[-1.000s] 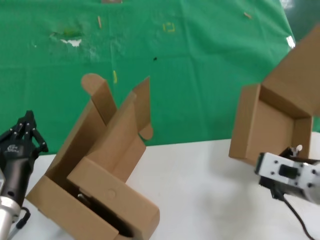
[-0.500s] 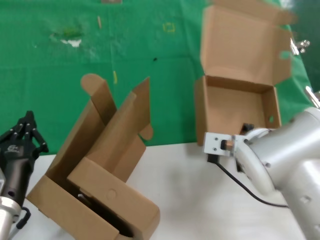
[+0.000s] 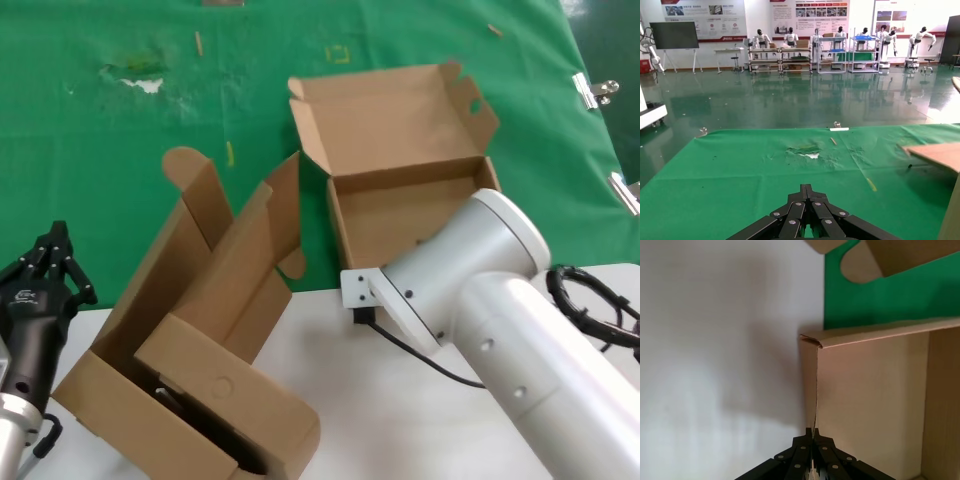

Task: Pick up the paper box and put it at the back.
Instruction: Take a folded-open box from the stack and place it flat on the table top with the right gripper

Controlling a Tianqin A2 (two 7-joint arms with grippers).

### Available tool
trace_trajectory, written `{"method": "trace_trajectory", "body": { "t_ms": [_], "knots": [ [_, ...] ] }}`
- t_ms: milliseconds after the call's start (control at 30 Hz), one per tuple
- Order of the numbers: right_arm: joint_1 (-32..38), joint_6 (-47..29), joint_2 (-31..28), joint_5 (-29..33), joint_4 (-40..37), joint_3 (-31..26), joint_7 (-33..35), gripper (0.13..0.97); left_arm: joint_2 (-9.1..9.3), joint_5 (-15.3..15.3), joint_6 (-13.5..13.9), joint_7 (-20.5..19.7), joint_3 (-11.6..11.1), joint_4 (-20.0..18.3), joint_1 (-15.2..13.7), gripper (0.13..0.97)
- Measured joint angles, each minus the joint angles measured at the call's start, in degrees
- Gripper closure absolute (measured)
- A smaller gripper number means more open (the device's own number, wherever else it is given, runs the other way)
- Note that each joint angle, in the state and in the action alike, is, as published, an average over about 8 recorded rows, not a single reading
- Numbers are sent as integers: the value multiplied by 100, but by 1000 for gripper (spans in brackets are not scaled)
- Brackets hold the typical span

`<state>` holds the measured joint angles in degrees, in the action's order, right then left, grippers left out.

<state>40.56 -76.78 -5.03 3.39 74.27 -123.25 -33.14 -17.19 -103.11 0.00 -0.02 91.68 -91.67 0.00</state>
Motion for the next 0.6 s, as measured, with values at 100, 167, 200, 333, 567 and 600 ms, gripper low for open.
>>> {"method": "trace_trajectory", "body": {
  "t_ms": [100, 167, 200, 333, 567, 600],
  "knots": [
    [120, 105, 77, 67, -250, -38, -119, 958, 0, 0, 0, 0, 0, 0, 0, 957],
    [186, 174, 110, 116, -389, -56, -202, 958, 0, 0, 0, 0, 0, 0, 0, 957],
    [217, 208, 121, 141, -453, -63, -241, 958, 0, 0, 0, 0, 0, 0, 0, 957],
    [324, 344, 146, 255, -676, -97, -392, 958, 0, 0, 0, 0, 0, 0, 0, 957],
    [446, 581, 190, 504, -1016, -167, -692, 958, 0, 0, 0, 0, 0, 0, 0, 957],
    [454, 605, 198, 525, -1052, -172, -731, 957, 0, 0, 0, 0, 0, 0, 0, 957]
  ]
}}
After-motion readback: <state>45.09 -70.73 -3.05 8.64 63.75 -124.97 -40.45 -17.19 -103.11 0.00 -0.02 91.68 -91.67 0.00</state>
